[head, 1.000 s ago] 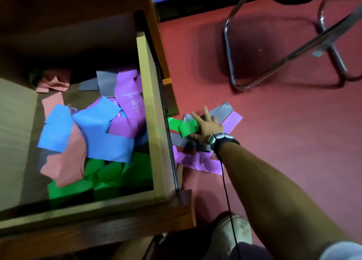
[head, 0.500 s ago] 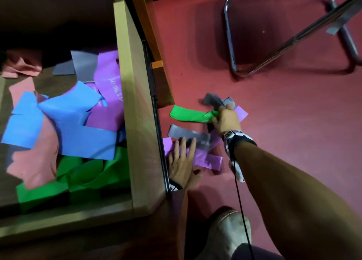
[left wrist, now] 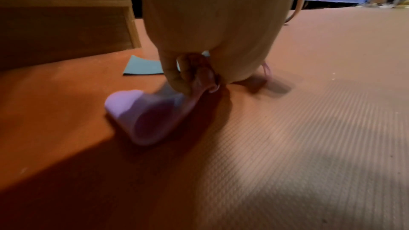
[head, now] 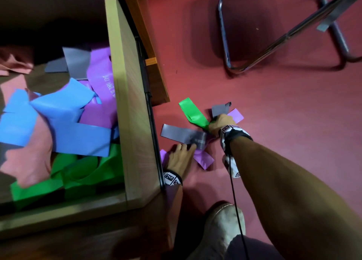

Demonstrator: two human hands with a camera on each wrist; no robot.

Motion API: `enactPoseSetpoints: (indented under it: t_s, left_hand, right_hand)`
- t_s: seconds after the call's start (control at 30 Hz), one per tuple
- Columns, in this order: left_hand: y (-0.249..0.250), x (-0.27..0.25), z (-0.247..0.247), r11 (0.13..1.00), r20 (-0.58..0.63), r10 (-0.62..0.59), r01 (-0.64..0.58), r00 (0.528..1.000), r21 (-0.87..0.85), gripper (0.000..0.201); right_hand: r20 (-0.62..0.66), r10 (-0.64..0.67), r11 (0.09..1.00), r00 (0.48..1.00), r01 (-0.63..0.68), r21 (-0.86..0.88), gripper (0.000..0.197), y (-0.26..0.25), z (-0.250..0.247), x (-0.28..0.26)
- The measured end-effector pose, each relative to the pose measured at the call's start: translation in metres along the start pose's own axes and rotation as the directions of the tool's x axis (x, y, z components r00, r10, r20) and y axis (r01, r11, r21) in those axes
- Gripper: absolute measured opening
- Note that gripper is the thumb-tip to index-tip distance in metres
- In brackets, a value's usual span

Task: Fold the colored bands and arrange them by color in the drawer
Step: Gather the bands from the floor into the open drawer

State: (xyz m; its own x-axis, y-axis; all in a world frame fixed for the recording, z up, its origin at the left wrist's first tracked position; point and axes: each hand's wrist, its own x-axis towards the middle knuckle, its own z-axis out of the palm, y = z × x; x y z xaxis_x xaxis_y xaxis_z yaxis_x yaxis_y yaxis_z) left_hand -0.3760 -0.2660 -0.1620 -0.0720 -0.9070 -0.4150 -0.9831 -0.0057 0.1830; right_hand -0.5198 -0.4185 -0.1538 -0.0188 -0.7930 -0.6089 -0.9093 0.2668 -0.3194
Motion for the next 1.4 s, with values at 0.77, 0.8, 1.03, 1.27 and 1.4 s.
enactPoseSetpoints:
  t_s: [0.77,0.8,1.03,1.27,1.4]
  left_hand:
    - [0.067,-0.132,-0.121,0.838,0.044,0.083,-0.046,0.996,-0.544,0.029]
    - [0.074,-0.139,-0.136,0.862,0.017,0.107,-0.084,0.994,-0.5,0.03]
    - [0.118,-0.208,-0.245,0.847,-0.157,0.245,-0.29,0.957,-0.446,0.021]
    - [0.074,-0.284,-0.355,0.853,-0.318,0.205,-0.328,0.926,-0.405,0.023]
    - [0.006,-0.324,-0.418,0.888,-0.46,0.076,-0.27,0.885,-0.373,0.019]
  right_hand:
    - [-0.071,-0.05,0.996,0.996,0.055,0.07,0.037,-0.045,-0.114,-0.17]
    - [-0.102,-0.063,0.995,0.993,0.071,0.07,0.035,-0.049,-0.13,-0.191]
    - [-0.375,-0.259,0.892,0.89,0.369,0.261,0.021,-0.086,-0.236,-0.331]
    - [-0.6,-0.372,0.64,0.708,0.664,0.387,0.013,-0.111,-0.264,-0.443]
    - [-0.616,-0.447,0.478,0.649,0.755,0.449,0.009,-0.141,-0.25,-0.477]
